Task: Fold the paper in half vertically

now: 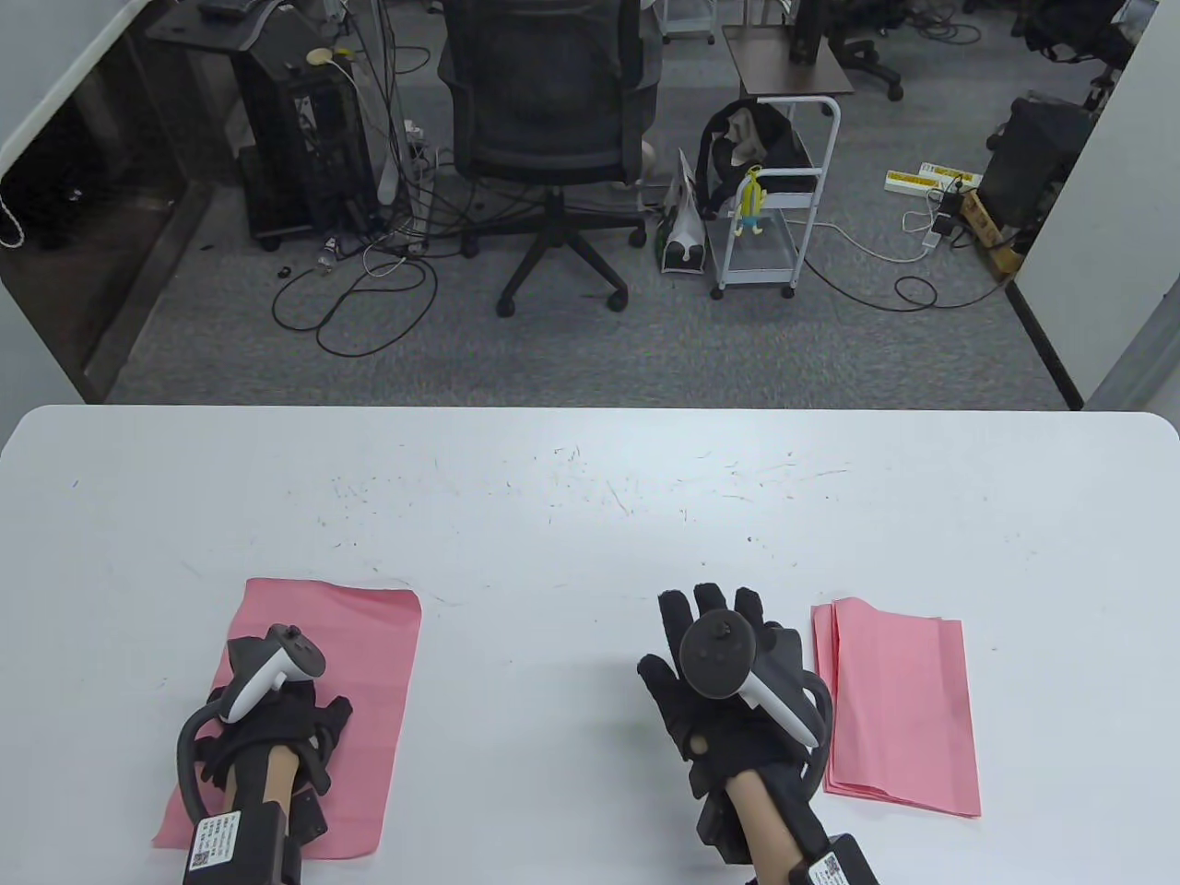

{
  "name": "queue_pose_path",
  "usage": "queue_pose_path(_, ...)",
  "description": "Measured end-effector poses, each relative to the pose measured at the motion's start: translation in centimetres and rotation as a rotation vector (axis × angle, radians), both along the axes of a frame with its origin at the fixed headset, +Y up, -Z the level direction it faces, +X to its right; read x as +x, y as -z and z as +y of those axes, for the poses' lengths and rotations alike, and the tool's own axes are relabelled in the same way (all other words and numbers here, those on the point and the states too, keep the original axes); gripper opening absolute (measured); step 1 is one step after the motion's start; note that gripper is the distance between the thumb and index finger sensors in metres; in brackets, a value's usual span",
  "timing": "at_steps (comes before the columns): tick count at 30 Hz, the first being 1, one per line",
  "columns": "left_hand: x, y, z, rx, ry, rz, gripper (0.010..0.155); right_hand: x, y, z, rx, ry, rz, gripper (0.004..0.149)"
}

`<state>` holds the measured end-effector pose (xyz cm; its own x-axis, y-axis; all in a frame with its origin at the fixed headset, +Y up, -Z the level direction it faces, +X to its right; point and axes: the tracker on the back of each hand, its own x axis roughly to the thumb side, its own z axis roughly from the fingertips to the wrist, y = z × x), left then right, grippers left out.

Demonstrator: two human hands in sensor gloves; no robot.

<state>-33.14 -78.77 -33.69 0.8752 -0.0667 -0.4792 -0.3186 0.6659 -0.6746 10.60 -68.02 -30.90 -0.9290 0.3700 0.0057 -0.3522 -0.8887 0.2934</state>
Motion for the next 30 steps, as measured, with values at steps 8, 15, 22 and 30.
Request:
queue_pose_path(8,4.5,0.9,-0.1,0.01,0.013,-0.069,0.085,0.1,0.1,-0.2,-0.01,-0.005,-0.004,0.071)
queue_pose_path(15,9.8,1.9,-0.2,0.032,0.024,-0.16,0.084,0.4,0.1,-0.3,-0.014,-0.001,-0.011,0.071)
queue_pose_path(22,15.7,2.5,-0.2,0.033,0.015,-0.258,0.083,0.6,0.2,-0.4,-0.021,0.005,-0.016,0.071)
queue_pose_path(30,23.0,2.4,-0.4,0.031,0.015,-0.388,0.082,0.8,0.4,-0.6,-0.038,0.006,-0.023,0.071)
